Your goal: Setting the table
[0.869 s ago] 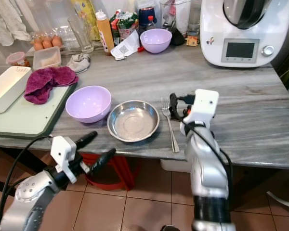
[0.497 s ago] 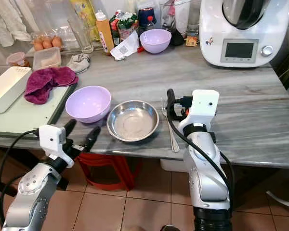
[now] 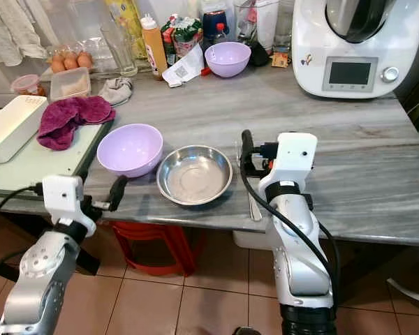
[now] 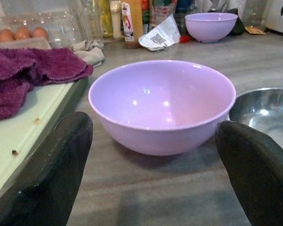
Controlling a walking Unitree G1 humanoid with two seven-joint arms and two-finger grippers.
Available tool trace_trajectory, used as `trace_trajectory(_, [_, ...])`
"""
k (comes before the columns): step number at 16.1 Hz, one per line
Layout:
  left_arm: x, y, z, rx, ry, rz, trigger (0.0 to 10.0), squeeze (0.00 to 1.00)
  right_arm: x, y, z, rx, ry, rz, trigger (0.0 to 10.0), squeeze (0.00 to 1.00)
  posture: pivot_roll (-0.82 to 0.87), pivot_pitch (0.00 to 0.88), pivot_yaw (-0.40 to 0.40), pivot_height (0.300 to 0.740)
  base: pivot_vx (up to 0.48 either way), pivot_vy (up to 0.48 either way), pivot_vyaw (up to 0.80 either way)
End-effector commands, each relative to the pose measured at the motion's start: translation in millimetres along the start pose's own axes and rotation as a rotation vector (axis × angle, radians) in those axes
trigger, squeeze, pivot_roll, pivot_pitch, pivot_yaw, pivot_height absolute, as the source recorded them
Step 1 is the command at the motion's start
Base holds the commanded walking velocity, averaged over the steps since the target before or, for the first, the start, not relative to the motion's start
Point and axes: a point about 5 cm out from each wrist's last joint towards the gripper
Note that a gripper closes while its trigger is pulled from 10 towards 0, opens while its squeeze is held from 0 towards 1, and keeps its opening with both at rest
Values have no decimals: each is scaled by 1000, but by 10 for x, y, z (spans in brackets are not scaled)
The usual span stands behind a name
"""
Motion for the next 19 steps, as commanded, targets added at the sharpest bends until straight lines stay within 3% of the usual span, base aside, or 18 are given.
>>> trace_trajectory(1, [26, 11, -11, 17, 0, -5, 10000, 0, -60, 55, 13, 36, 21, 13, 10000, 0, -111, 82, 81, 740, 0, 0, 0])
trace_trajectory(4, [-5, -23, 1, 41, 8, -5, 10000, 0, -126, 55, 27, 43, 76, -56, 10000, 0, -117, 86, 69, 740, 0, 0, 0])
trace_trajectory(9, [-15, -98, -23, 21, 11, -21, 10000, 0, -131, 19, 24, 20, 76, -82, 10000, 0, -140, 95, 83, 740, 0, 0, -153])
trace_trajectory(13, [15, -100, -128, 22, 21, -44, 10000, 0, -148, 10, 62, -7, 69, -86, 10000, 0, -154, 94, 109, 740, 0, 0, -327])
trace_trajectory(19, [-1, -102, -126, 31, 34, -66, 10000, 0, -198, 11, 80, -9, 86, -74, 10000, 0, -151, 101, 107, 740, 0, 0, 0])
Point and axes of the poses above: a point about 5 cm out from each wrist's last joint towards the gripper, its own z axis pointing back from the gripper into the wrist, its own x axis along the axis of the wrist's last joint, y = z × x, and after that the axes turned 4 degrees about z, right-handed
